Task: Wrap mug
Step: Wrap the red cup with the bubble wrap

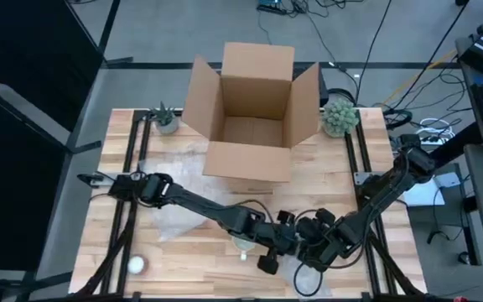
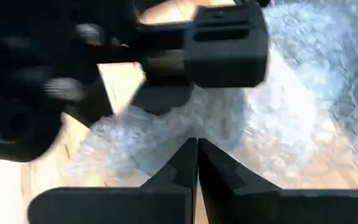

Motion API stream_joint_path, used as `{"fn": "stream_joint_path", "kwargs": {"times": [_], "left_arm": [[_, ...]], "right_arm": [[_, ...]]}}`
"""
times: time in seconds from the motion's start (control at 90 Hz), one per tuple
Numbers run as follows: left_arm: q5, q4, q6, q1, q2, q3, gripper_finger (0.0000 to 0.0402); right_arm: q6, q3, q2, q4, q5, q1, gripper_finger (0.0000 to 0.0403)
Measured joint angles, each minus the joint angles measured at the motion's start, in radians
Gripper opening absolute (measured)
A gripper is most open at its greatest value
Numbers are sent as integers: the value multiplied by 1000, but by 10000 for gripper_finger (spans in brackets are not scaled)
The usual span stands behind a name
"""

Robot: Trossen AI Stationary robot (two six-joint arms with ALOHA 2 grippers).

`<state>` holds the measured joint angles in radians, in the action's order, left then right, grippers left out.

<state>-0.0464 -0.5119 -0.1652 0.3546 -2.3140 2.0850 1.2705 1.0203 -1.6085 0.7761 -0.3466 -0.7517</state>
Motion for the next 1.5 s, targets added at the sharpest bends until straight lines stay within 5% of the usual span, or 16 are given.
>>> {"fn": "stream_joint_path", "kwargs": {"times": [0.256, 0.489, 1.5], "left_arm": [[-66, -78, -10, 85, 7, -1, 0], [-158, 85, -61, 105, 7, -1, 0], [-96, 210, -63, 8, -72, -28, 0]], "right_arm": [[-1, 0, -1, -3, -2, 0, 199], [-1, -1, -2, -3, -13, -1, 199], [-9, 42, 3, 92, -13, 0, 199]]}}
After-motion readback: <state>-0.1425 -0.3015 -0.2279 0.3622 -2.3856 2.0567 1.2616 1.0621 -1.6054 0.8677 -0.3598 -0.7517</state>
